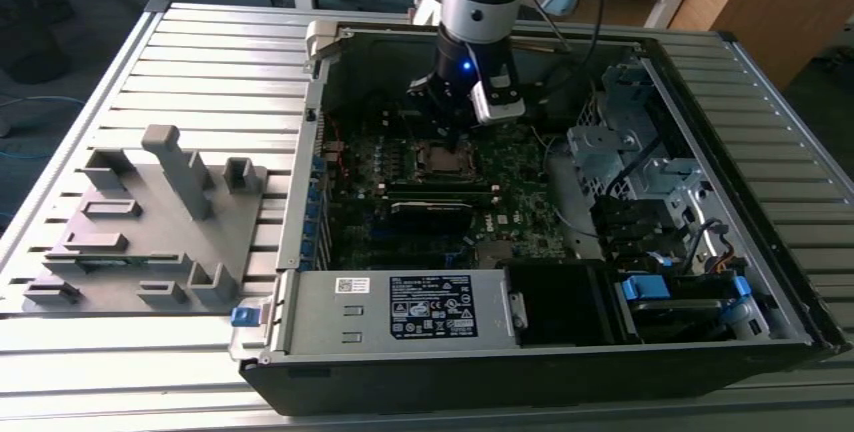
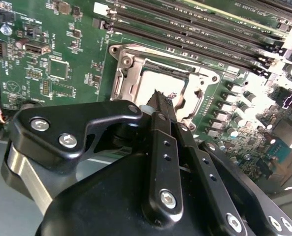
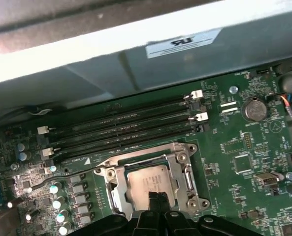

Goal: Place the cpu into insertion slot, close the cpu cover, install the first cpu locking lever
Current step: 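Close the cpu cover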

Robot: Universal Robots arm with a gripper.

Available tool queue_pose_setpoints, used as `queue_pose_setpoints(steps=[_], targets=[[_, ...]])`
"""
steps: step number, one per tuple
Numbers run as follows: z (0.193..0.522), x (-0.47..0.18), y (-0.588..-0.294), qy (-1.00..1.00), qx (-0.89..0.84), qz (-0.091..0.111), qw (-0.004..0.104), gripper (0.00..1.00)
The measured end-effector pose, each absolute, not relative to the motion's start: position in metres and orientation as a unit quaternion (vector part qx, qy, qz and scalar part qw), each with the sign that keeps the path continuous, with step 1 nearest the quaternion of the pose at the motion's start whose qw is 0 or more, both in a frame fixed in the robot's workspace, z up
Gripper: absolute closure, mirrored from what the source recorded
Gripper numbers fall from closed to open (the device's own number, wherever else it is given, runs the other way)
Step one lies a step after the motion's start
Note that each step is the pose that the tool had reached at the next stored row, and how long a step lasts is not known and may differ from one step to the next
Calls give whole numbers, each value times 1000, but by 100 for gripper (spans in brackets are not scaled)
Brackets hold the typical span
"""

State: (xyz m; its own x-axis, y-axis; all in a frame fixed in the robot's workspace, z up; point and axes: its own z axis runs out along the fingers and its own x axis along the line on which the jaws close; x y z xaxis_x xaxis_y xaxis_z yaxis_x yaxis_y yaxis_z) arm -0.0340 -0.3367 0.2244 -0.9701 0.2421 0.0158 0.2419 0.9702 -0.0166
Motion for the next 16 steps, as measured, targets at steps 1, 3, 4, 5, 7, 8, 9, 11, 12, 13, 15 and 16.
queue_pose_setpoints(steps=[1, 3, 4, 5, 7, 8, 9, 11, 12, 13, 15, 16], targets=[[224, -35, -337, -993, -121, 7, 9, 90], [222, -37, -337, -993, -120, 7, 9, 90], [221, -38, -337, -993, -120, 7, 9, 90], [220, -40, -337, -993, -119, 7, 9, 90], [219, -44, -337, -993, -119, 7, 9, 90], [218, -46, -337, -993, -119, 7, 9, 90], [218, -48, -337, -993, -118, 7, 9, 90], [216, -51, -337, -993, -117, 7, 9, 90], [216, -53, -337, -993, -116, 7, 8, 90], [215, -55, -337, -993, -116, 7, 8, 90], [214, -58, -337, -993, -115, 6, 8, 90], [213, -60, -337, -993, -115, 6, 8, 90]])
